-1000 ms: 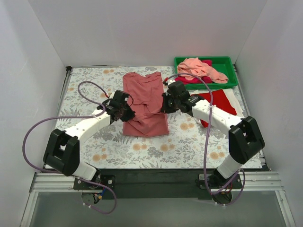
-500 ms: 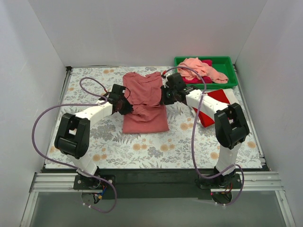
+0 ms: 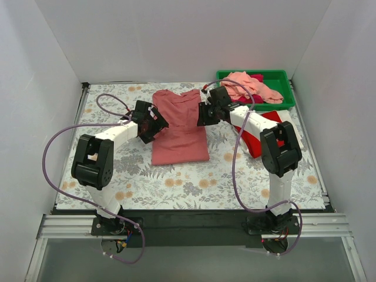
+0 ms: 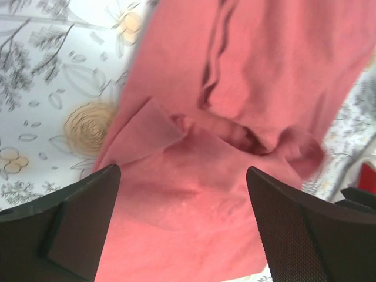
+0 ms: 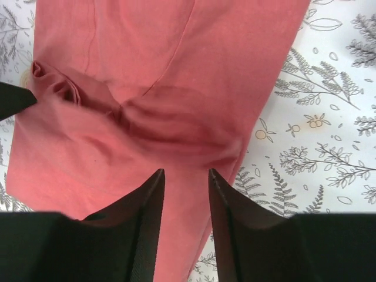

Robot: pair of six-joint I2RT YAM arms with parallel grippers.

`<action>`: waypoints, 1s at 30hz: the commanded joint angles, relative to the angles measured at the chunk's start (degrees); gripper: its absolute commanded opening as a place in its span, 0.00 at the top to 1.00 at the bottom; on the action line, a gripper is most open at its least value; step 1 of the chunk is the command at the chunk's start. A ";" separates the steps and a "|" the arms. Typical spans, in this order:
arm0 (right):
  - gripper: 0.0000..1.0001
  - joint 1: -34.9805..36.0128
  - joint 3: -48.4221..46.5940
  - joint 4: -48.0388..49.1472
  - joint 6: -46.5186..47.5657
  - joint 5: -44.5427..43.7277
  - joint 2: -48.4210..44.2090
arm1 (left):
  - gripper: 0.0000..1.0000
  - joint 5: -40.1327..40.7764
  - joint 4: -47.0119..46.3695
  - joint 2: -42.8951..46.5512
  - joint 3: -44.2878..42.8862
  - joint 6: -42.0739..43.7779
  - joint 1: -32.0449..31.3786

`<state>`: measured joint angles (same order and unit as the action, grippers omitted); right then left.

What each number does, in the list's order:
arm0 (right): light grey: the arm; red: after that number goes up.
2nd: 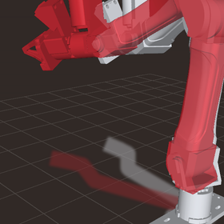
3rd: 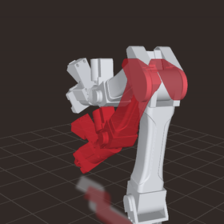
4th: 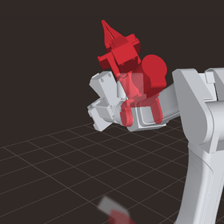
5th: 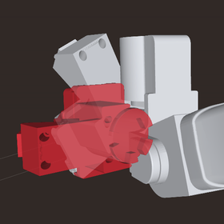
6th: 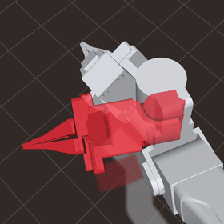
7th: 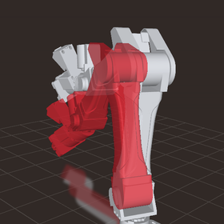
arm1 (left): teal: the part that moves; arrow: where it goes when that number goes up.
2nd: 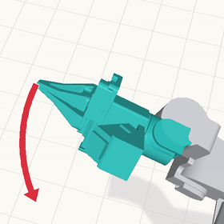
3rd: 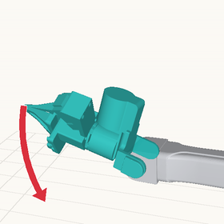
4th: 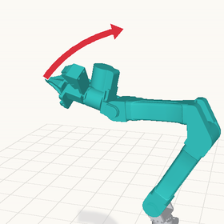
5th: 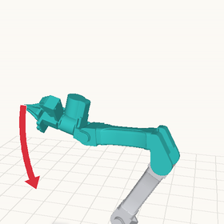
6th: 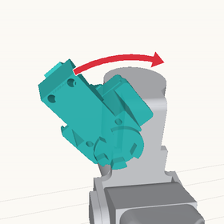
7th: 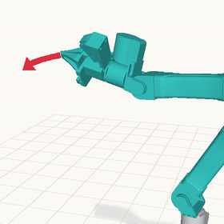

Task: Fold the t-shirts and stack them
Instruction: Fold the tshirt

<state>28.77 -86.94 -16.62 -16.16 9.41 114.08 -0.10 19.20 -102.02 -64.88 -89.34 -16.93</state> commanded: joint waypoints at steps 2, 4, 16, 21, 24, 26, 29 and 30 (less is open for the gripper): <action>0.51 -0.74 -3.33 0.19 2.10 2.97 -3.07 | 0.10 -1.66 -0.31 3.66 -3.59 0.57 0.49; 0.45 -0.56 -0.80 0.19 2.19 3.77 -6.13 | 0.09 -1.84 -0.57 7.94 -1.57 0.05 0.49; 0.41 2.87 27.76 5.63 -3.96 5.18 -23.53 | 0.04 -4.82 -0.66 30.20 22.06 -1.19 -0.12; 0.41 2.87 37.01 9.76 -7.04 7.81 -25.93 | 0.03 -5.08 -0.74 31.71 28.93 -2.07 -0.04; 0.43 2.78 38.06 11.87 -8.62 9.31 -24.44 | 0.06 -5.35 -0.75 30.39 30.07 -2.07 -0.12; 0.44 2.87 38.42 13.01 -9.32 8.96 -23.82 | 0.18 -4.48 -0.66 29.16 30.25 -2.06 -0.03; 0.45 2.87 38.16 13.54 -10.20 7.39 -22.77 | 0.28 -4.12 -1.36 27.49 30.78 -2.24 -0.03; 0.46 2.78 38.07 13.72 -10.38 7.03 -22.07 | 0.30 -3.95 -1.53 26.96 30.78 -2.24 -0.03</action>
<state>31.75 -48.66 -6.76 -24.64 16.84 90.39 -4.56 18.76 -74.35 -34.59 -91.53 -16.71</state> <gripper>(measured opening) 0.546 0.715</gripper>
